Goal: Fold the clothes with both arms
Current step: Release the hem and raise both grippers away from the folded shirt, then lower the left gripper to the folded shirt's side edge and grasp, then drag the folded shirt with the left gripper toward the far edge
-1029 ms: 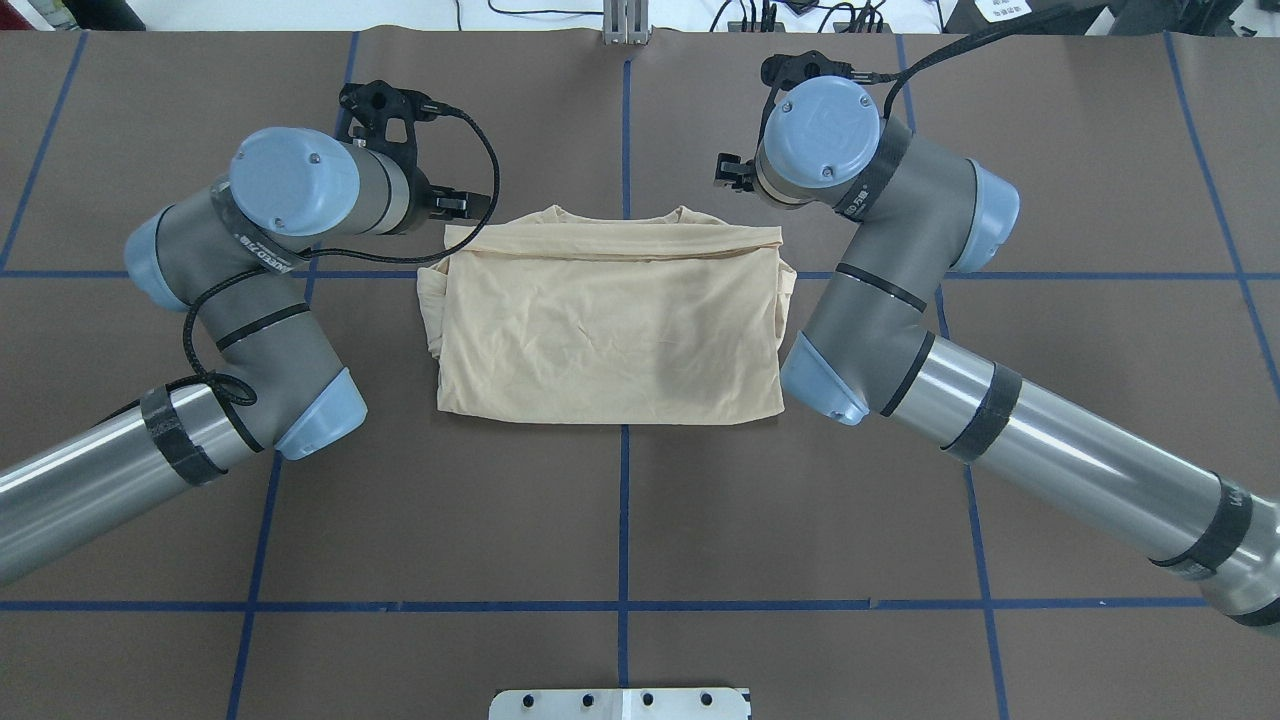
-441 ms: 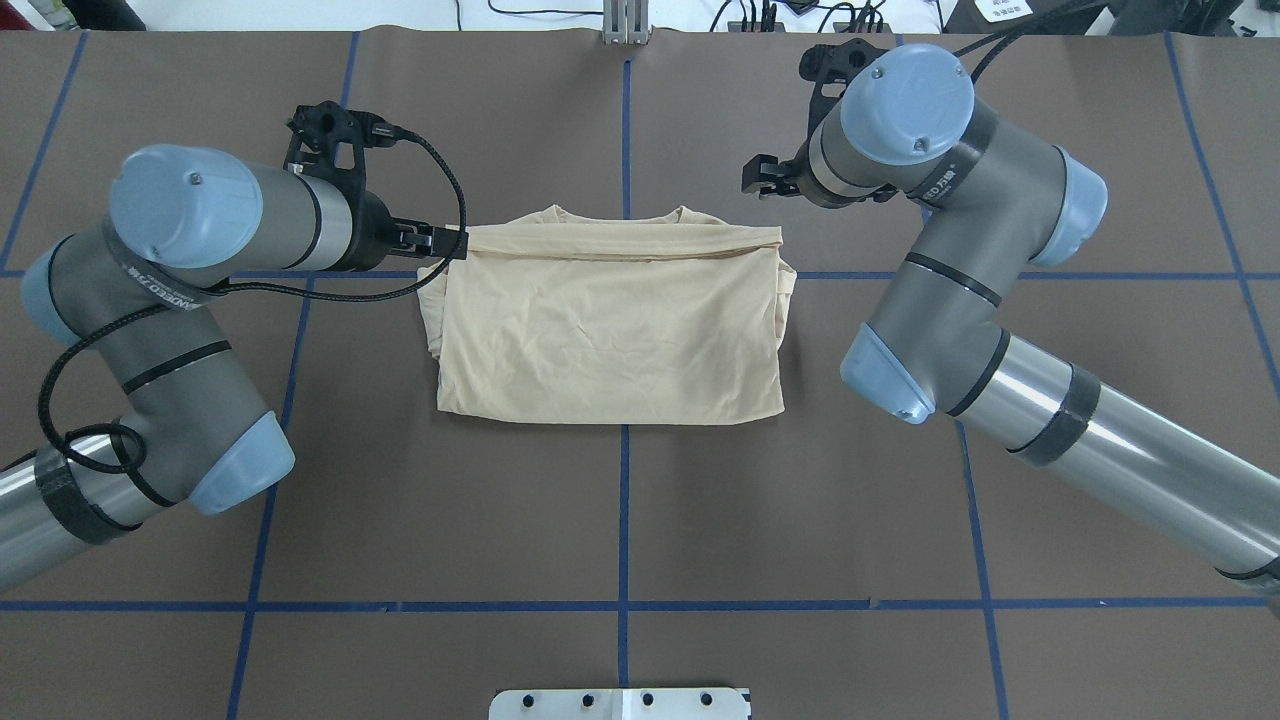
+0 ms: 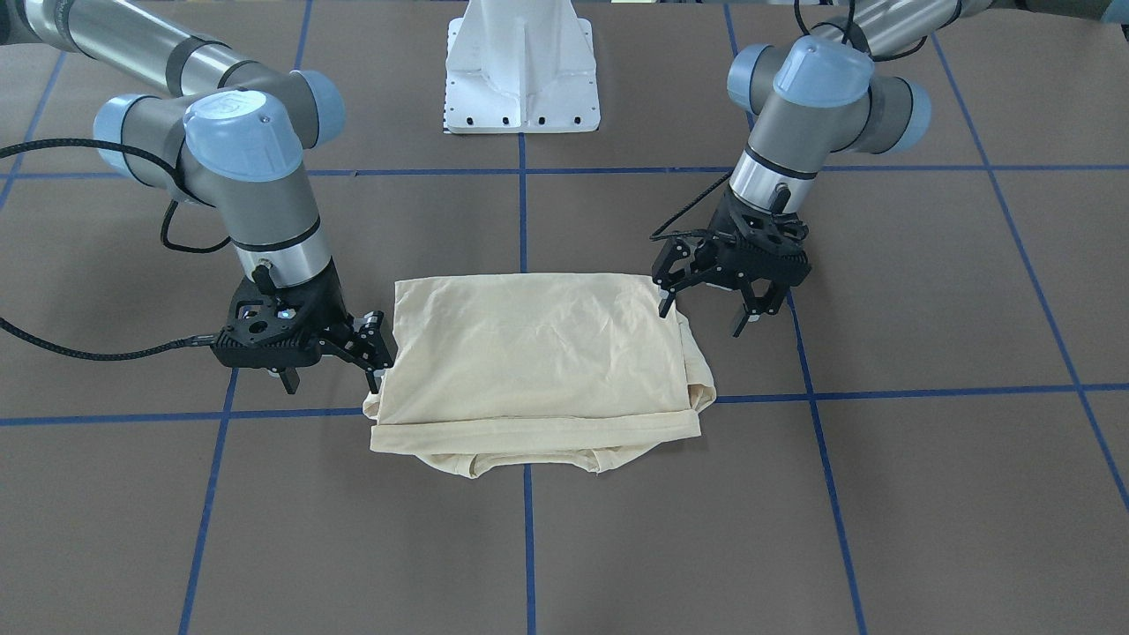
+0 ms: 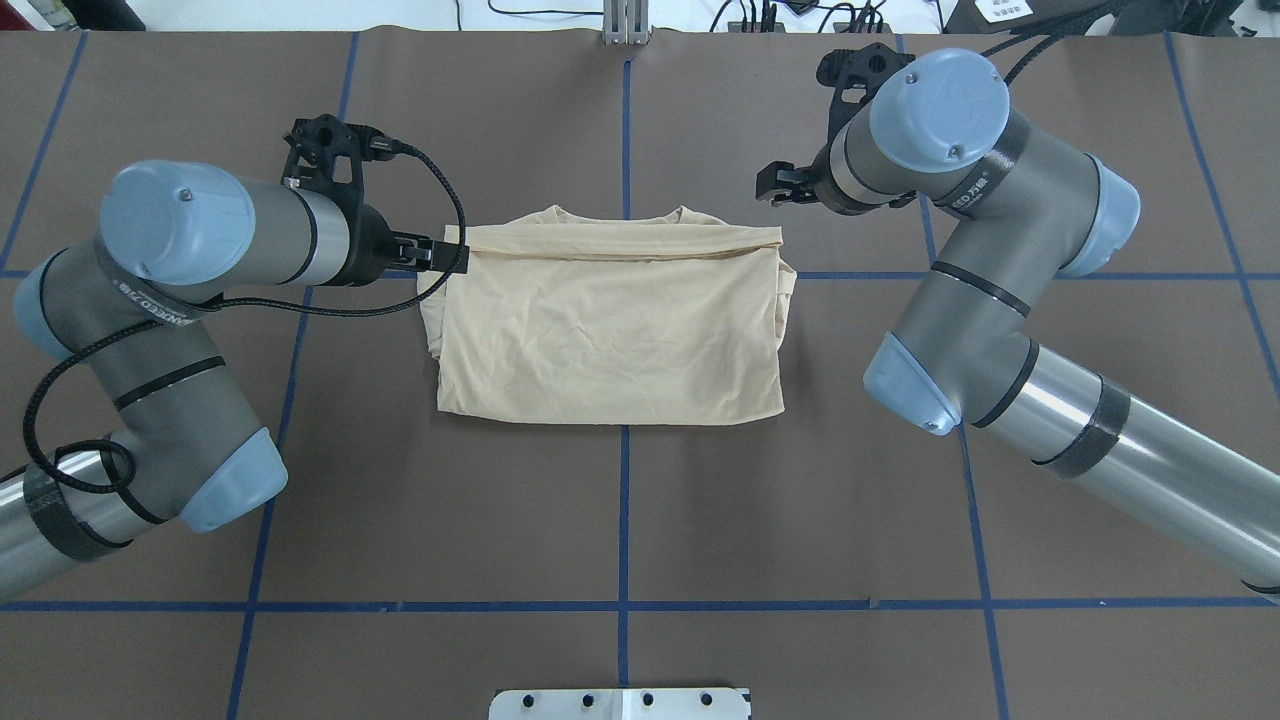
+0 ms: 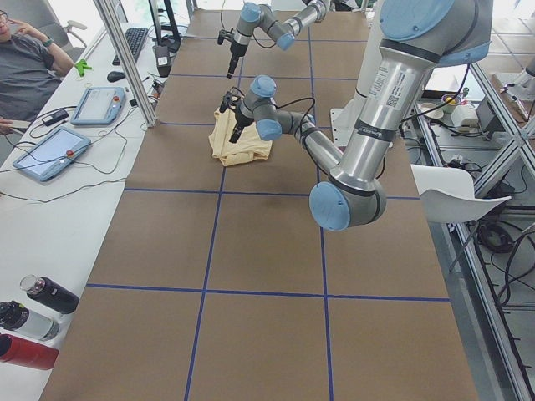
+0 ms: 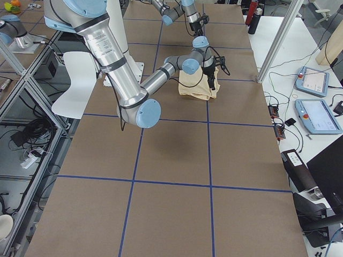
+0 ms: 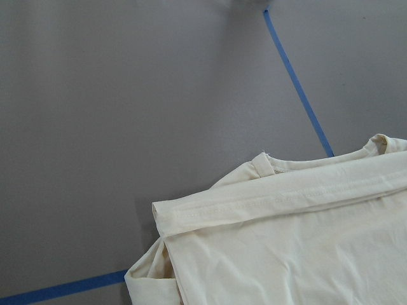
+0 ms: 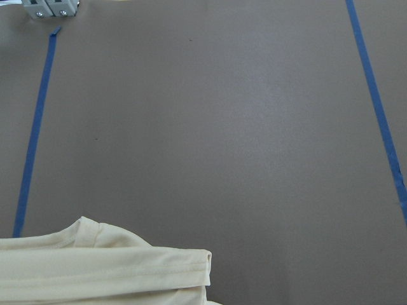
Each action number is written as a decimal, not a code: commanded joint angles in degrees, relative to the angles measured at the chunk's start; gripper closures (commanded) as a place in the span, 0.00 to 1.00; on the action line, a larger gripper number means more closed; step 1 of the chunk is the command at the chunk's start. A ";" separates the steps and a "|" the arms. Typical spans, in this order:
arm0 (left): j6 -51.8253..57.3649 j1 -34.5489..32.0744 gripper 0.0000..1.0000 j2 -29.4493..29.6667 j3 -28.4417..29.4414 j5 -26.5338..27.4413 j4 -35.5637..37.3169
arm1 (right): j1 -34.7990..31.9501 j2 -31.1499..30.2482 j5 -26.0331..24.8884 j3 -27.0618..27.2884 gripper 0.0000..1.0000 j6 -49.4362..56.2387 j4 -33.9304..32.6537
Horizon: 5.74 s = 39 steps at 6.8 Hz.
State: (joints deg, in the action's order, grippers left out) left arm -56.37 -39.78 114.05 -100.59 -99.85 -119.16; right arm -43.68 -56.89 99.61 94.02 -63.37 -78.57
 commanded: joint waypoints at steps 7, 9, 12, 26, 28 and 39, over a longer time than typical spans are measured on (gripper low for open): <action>-0.14 0.40 0.00 -2.25 -1.88 -0.08 -0.11 | 0.00 -1.20 -0.03 1.87 0.00 0.62 0.08; -1.27 5.91 0.00 -4.80 -2.15 3.58 -0.11 | -0.09 -1.29 -0.03 2.04 0.00 0.62 0.26; -8.75 12.35 0.01 -5.69 -1.45 6.69 -0.28 | -0.09 -3.58 0.05 5.47 0.00 0.62 0.08; -8.05 13.77 1.00 -5.42 0.66 6.78 -1.95 | 0.09 -3.58 -0.03 5.39 0.00 0.62 0.08; 1.40 7.74 1.00 -5.25 2.23 6.78 -1.95 | 0.44 -3.58 -0.12 5.21 0.00 0.62 0.08; 16.56 -12.16 0.00 20.54 49.36 6.08 -22.64 | 2.54 -2.79 -0.47 4.60 0.00 0.18 0.52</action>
State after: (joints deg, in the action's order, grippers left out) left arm -40.00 -51.57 137.48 -50.86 -93.66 -137.30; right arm -41.50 -60.08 99.27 98.90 -62.94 -77.98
